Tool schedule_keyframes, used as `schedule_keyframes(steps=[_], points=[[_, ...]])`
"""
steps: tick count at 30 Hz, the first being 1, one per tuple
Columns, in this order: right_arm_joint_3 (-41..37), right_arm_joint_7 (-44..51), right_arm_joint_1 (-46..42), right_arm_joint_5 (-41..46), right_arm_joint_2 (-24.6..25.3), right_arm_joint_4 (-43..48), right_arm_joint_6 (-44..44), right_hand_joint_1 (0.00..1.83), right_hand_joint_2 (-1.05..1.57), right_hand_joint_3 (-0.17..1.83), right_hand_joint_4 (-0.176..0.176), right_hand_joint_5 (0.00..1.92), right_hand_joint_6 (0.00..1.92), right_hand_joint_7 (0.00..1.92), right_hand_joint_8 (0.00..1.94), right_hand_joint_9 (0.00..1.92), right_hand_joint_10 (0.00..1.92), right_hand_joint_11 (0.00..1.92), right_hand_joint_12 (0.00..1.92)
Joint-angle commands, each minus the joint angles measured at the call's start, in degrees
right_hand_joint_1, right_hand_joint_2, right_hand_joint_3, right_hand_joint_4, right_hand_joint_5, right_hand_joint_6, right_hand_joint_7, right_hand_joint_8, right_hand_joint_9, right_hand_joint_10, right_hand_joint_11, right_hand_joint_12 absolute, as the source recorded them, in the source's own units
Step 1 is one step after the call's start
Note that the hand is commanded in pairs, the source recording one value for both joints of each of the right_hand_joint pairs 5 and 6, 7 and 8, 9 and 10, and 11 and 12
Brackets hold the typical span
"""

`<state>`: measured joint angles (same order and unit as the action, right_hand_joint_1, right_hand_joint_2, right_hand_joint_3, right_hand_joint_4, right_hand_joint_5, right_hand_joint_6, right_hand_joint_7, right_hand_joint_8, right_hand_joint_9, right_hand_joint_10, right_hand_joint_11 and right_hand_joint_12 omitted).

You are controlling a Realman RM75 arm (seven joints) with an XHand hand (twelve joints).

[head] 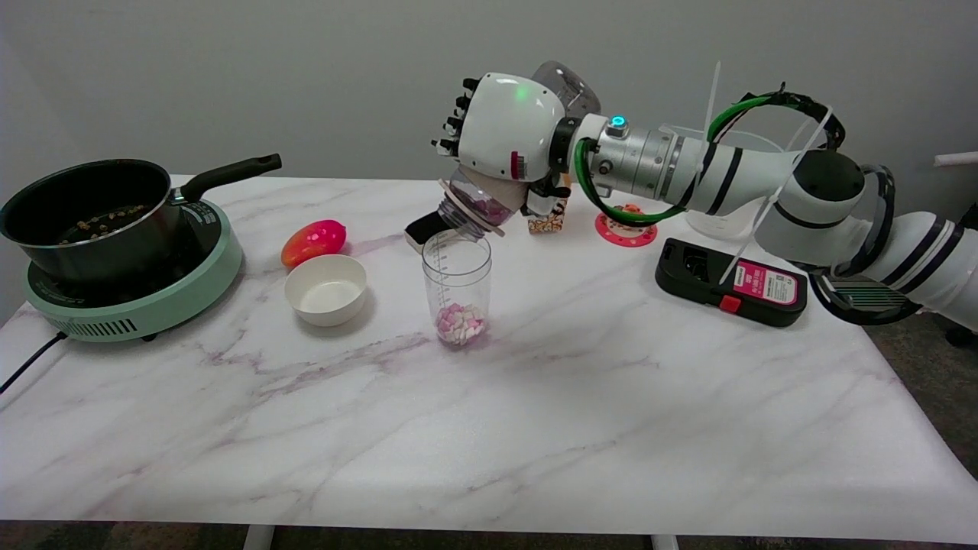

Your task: Pour the contents of the bottle into the measuring cup.

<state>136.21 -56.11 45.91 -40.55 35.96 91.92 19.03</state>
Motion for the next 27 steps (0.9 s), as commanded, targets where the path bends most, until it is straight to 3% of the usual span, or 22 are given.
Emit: schedule_keyframes(steps=[1, 27], points=[[1.33, -3.14, 2.96, -5.00, 1.42, -1.04, 2.33, 1.37, 1.23, 0.63, 0.000, 1.92, 1.92, 1.84, 1.84, 1.60, 1.60, 1.33, 1.33], [0.12, -7.37, 3.24, -13.31, 2.57, -0.60, 3.77, 1.32, 1.33, 0.58, 0.000, 1.92, 1.92, 1.87, 1.87, 1.62, 1.62, 1.34, 1.34]])
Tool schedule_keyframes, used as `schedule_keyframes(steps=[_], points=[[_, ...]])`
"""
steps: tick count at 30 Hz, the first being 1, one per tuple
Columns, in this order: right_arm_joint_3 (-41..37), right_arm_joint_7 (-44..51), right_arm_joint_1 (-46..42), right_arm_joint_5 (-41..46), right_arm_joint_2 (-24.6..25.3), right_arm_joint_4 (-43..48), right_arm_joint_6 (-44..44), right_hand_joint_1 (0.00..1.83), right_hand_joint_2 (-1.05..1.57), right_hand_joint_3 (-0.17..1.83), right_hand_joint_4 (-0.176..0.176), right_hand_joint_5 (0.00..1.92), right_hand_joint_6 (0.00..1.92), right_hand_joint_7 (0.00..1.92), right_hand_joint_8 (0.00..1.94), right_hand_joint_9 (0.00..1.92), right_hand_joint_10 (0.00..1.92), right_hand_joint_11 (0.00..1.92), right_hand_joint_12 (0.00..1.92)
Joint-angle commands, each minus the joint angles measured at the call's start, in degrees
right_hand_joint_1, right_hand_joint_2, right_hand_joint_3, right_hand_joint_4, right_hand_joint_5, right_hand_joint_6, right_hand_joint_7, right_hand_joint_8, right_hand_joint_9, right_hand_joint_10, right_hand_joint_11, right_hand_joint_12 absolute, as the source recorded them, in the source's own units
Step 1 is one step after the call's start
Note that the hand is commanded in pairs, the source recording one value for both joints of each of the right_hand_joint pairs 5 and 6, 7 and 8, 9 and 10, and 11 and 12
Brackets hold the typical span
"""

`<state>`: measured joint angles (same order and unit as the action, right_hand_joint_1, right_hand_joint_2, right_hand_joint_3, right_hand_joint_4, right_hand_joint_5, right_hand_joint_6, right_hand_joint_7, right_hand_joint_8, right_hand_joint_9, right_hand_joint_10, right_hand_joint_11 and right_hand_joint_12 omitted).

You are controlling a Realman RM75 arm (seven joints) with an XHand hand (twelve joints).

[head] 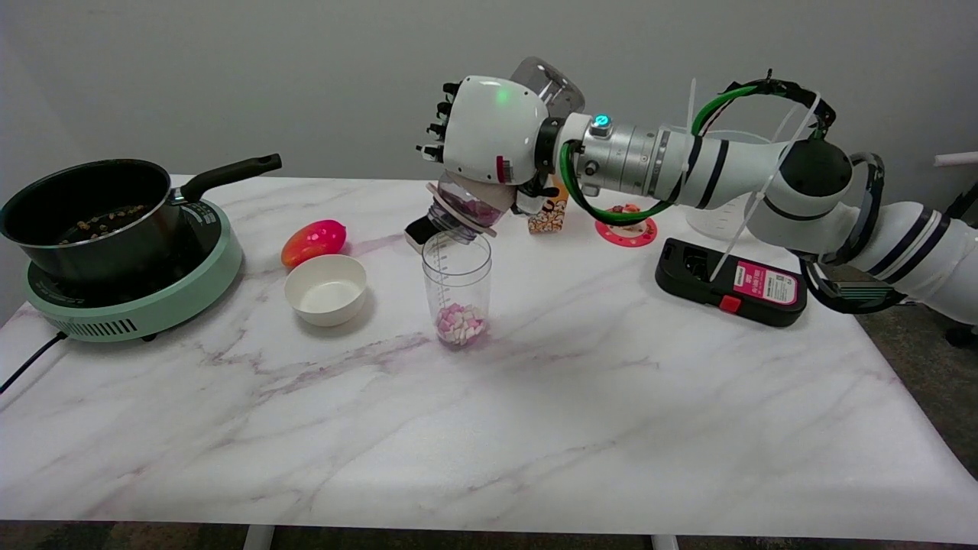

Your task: Pour the contents of the bottle into the measuring cup.

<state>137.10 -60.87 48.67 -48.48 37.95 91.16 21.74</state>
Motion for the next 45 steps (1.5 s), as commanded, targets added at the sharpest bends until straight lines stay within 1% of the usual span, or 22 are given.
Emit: schedule_keyframes(steps=[1, 10, 18, 31, 39, 45], points=[[-0.94, -2.77, 0.61, -6.03, 0.66, 0.16, 1.36, 1.32, 1.34, 0.58, 0.000, 1.92, 1.92, 1.87, 1.87, 1.62, 1.62, 1.34, 1.34], [-1.40, -3.20, 1.84, -7.59, 1.22, -0.13, 3.19, 1.30, 1.37, 0.55, 0.000, 1.92, 1.92, 1.88, 1.88, 1.63, 1.63, 1.34, 1.34], [-1.56, -4.95, 3.07, -9.31, 2.82, -1.88, 6.68, 1.29, 1.37, 0.55, 0.000, 1.92, 1.92, 1.88, 1.88, 1.63, 1.63, 1.34, 1.34], [-1.64, -5.88, 3.07, -10.85, 3.17, -1.72, 6.84, 1.29, 1.38, 0.54, 0.000, 1.92, 1.92, 1.88, 1.88, 1.63, 1.63, 1.34, 1.34], [-1.76, -6.58, 1.75, -9.99, 3.49, -2.36, 6.26, 1.28, 1.39, 0.53, 0.000, 1.92, 1.92, 1.88, 1.88, 1.63, 1.63, 1.34, 1.34], [-4.13, -6.50, -0.17, -9.51, 3.49, -2.40, 5.19, 1.28, 1.40, 0.53, 0.000, 1.92, 1.92, 1.88, 1.88, 1.63, 1.63, 1.34, 1.34]])
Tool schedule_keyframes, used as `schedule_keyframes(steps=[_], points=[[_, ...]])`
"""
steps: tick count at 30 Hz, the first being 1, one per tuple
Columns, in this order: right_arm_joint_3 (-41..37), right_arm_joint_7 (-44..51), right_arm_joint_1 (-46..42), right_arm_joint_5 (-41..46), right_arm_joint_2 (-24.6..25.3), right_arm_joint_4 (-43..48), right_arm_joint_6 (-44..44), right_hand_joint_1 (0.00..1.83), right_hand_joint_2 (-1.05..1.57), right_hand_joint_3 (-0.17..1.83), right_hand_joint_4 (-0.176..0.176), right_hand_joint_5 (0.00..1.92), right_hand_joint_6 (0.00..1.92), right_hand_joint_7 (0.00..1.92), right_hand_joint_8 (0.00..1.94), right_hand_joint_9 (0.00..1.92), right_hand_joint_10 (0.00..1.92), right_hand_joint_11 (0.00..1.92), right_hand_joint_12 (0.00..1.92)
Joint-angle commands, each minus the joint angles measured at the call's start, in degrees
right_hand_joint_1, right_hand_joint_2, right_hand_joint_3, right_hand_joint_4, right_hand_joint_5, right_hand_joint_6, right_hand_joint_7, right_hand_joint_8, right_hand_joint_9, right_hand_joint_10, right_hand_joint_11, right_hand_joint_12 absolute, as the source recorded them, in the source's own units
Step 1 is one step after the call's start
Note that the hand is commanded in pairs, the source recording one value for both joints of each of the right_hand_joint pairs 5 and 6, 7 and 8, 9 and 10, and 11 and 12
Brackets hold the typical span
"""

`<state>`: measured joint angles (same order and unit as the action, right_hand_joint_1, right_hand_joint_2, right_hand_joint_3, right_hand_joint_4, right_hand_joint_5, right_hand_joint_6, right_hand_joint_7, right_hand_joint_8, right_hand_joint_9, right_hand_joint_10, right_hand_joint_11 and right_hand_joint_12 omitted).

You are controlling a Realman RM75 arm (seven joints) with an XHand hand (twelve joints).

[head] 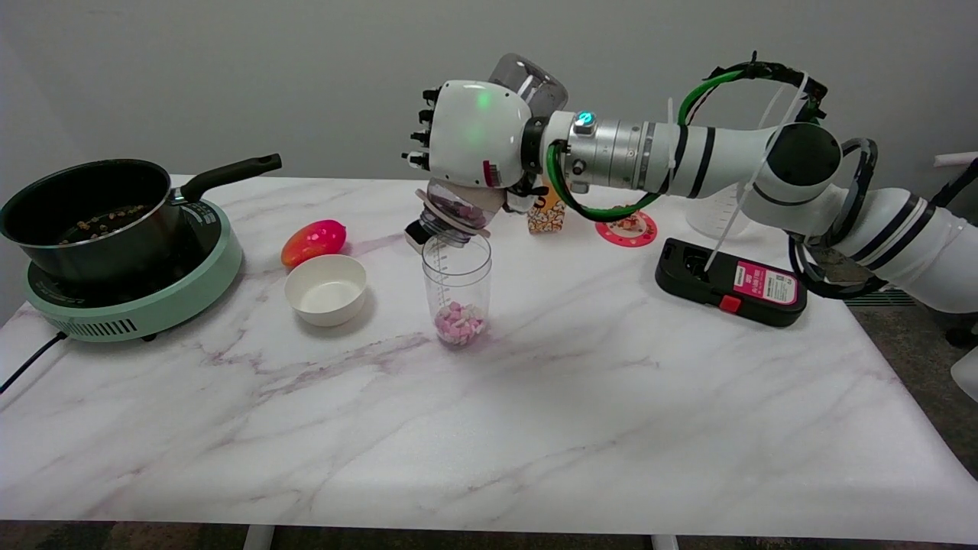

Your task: Pour the contents of the bottle into the measuring cup.

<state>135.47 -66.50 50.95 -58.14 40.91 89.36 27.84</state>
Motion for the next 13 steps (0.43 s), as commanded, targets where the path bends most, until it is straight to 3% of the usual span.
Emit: schedule_keyframes(steps=[1, 6, 13], points=[[-2.57, -0.87, -2.49, 0.09, 0.53, -0.65, -1.04, 1.28, 1.40, 0.53, 0.000, 1.92, 1.92, 1.88, 1.88, 1.63, 1.63, 1.34, 1.34], [-4.30, -0.61, -4.20, 2.63, 0.24, -0.47, -3.76, 1.28, 1.40, 0.53, 0.000, 1.92, 1.92, 1.88, 1.88, 1.63, 1.63, 1.34, 1.34], [-10.84, 3.56, -9.86, 17.23, -0.43, 1.05, -11.40, 1.30, 1.36, 0.55, 0.000, 1.92, 1.92, 1.87, 1.87, 1.62, 1.62, 1.34, 1.34]])
